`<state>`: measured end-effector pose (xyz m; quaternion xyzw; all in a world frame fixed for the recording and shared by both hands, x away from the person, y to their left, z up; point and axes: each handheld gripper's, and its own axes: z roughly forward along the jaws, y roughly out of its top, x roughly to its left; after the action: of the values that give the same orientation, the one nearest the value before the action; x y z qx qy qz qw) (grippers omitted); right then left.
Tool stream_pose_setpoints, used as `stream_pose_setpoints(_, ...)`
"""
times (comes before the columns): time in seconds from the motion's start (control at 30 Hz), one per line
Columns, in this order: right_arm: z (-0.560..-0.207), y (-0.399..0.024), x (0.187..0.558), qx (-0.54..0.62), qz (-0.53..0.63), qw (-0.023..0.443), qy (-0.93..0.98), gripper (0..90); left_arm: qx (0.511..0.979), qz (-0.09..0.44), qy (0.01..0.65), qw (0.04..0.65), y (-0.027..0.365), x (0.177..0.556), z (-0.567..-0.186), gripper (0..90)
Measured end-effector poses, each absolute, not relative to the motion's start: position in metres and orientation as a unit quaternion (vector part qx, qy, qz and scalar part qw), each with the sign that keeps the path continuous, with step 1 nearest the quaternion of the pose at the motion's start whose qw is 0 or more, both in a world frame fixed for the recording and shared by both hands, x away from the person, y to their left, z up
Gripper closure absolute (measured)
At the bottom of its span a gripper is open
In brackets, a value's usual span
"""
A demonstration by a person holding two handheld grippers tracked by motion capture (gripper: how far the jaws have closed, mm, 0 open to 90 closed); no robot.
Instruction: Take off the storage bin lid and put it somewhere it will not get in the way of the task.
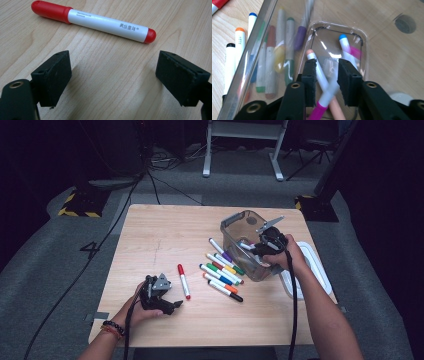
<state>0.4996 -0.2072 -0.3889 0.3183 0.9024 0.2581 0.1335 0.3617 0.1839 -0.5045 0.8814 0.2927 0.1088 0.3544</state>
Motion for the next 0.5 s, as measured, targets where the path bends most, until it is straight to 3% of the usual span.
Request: stream_pose_setpoints(0.5, -0.356, -0.233, 0.471, 0.326, 0.351, 0.175, 0.860, 46.3, 0.881, 0.109, 0.293, 0.354, 0.184, 0.362, -0.504, 13.7)
